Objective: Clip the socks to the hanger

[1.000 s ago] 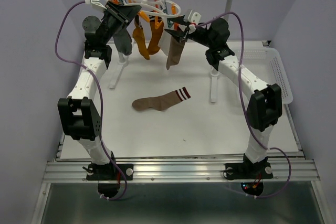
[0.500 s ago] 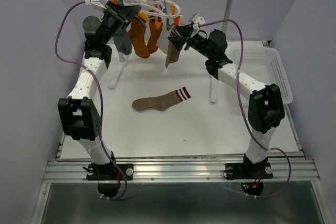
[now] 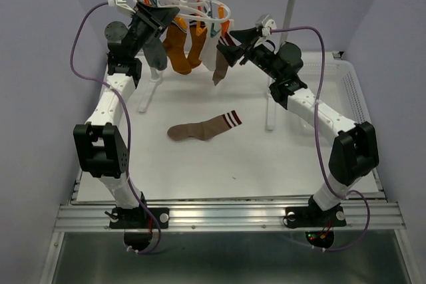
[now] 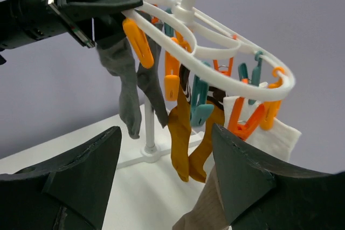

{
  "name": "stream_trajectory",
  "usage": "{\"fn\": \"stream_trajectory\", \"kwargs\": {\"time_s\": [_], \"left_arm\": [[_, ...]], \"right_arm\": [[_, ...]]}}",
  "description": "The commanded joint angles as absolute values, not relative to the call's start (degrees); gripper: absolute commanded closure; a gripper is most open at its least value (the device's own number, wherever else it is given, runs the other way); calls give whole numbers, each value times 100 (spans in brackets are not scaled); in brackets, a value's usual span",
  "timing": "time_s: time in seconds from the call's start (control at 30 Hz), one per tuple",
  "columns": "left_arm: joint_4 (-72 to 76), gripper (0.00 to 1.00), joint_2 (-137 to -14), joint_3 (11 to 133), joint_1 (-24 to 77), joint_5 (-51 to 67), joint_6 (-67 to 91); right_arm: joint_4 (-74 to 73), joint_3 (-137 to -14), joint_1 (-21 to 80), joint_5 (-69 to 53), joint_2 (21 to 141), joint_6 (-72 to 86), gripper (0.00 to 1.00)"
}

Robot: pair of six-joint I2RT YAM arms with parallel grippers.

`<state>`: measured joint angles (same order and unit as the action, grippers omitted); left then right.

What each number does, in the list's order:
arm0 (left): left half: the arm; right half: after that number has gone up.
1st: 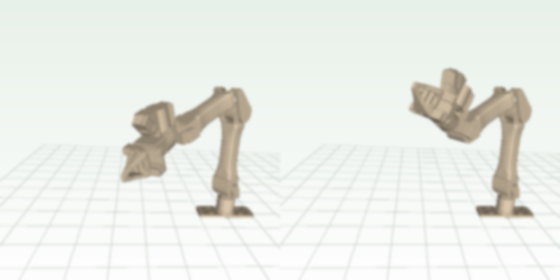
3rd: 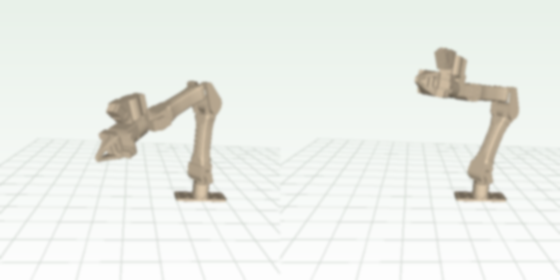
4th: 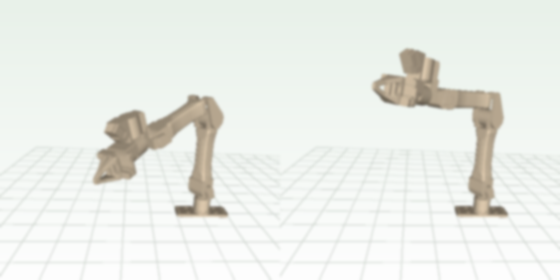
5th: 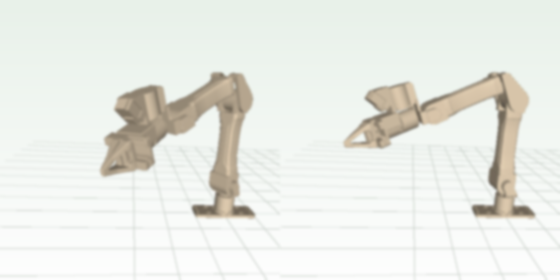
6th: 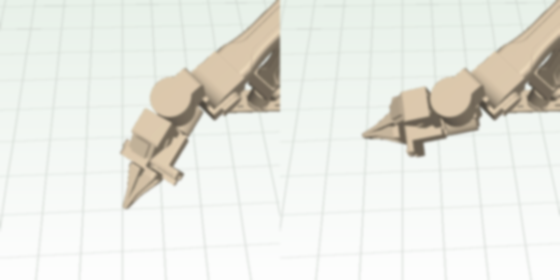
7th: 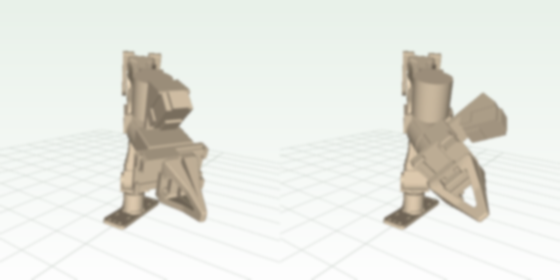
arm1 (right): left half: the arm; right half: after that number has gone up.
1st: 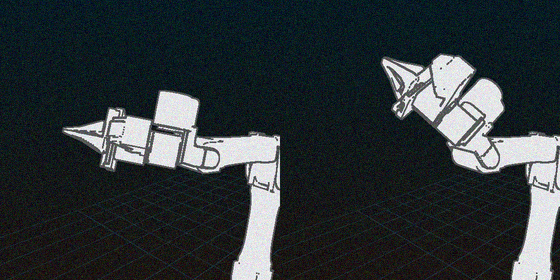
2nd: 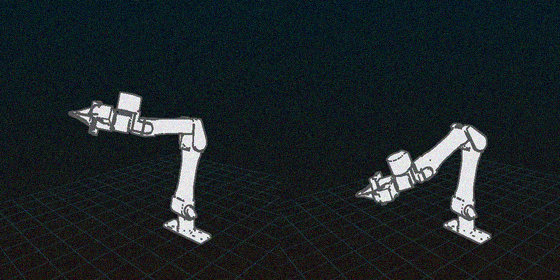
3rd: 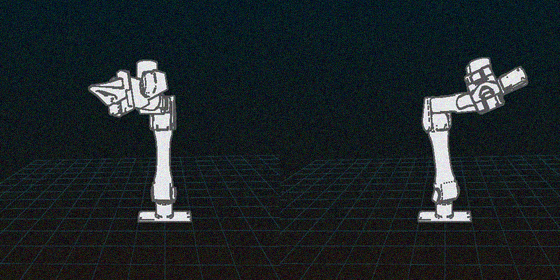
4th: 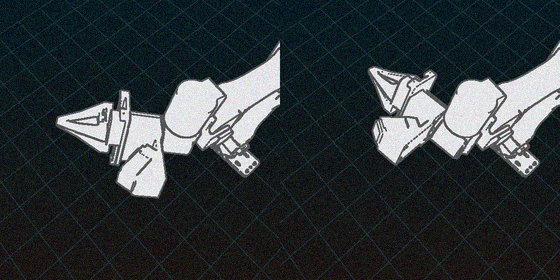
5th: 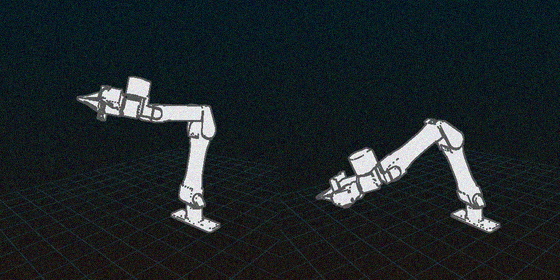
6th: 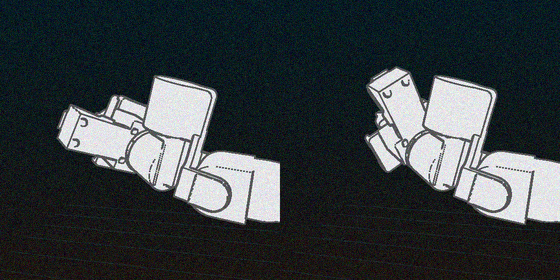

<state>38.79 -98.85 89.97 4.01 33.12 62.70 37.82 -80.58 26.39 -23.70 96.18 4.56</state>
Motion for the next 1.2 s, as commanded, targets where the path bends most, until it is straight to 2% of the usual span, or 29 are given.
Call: {"fn": "stream_trajectory", "kwargs": {"time_s": [0.0,0.03,0.07,0.17,0.23,0.37,0.43,0.6,0.77,0.93,1.07,1.17], "left_arm": [[4052,44,-9694,9035,396,3761,6161],[4052,38,-9694,9026,396,3805,6152],[4043,27,-9660,8992,396,3849,6118],[3955,15,-9554,8895,396,3858,5995],[3929,1,-9475,8825,387,3902,5942],[3833,1,-9151,8500,378,3955,5661],[3736,1,-9027,8403,369,3990,5495],[2685,1,-8438,8131,387,3947,4449],[1452,1,-7780,8182,448,2825,3106],[871,1,-7357,8218,448,1777,2743],[791,1,-7330,8376,448,1722,2619],[712,1,-7531,8621,448,1688,2637]], "right_arm": [[3877,-8059,2698,-2515,9562,440,27],[3789,-8120,2698,-2427,9554,352,27],[3623,-8138,2698,-2165,9536,204,27],[3051,-8384,2698,-1645,9466,-147,26],[2465,-8751,2698,-934,9510,-176,24],[1568,-9166,2698,164,9536,-159,20],[1442,-9071,2698,264,9423,-44,18],[1424,-8526,2698,-394,8869,123,11],[1187,-8403,2698,-545,8605,62,7],[1169,-8306,2698,-360,8420,62,0],[1160,-8297,2698,-790,8420,201,0],[1300,-8367,2698,-1037,8551,875,0]]}}
